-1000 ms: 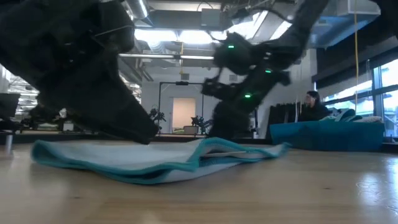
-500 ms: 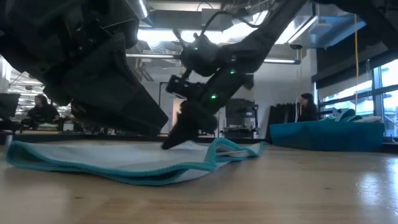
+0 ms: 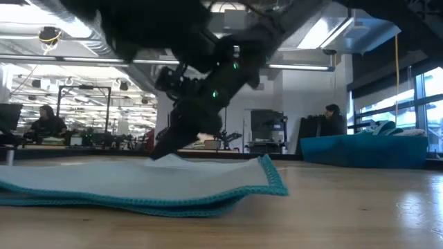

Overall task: Fold microfiber towels
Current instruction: Fold the light blue microfiber cloth

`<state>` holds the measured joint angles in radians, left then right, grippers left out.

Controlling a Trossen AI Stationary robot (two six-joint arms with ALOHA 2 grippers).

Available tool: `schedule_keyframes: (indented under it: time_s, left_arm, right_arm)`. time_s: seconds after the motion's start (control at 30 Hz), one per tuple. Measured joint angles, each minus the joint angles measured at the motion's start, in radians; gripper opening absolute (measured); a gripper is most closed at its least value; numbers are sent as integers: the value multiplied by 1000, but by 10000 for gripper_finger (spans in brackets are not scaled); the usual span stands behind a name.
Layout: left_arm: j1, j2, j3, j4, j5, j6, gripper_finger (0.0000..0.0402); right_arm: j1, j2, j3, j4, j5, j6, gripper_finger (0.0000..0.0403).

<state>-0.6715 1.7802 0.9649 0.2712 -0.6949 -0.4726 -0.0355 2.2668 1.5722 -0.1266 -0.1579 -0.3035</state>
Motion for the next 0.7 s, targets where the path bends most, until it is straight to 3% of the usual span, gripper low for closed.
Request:
schedule_keyframes:
  time_s: [0.17, 0.33, 0.47, 0.57, 0.7]
  left_arm:
    - [-47, -78, 22, -148, -1, -8, 170]
    - [-167, -127, 75, -578, -40, -41, 170]
    - [-243, -125, 119, -863, -132, -45, 170]
    - [-252, -105, 119, -932, -67, -5, 170]
    - [-249, -45, 118, -999, 28, 231, 170]
  right_arm:
    - [1, -43, 108, -343, -7, 1, 154]
    - [59, -135, 90, -616, -68, -48, 154]
    - [152, -208, 57, -678, -73, -67, 154]
    - [235, -248, 43, -663, -55, -39, 154]
    - [351, -264, 41, -664, 68, -17, 154]
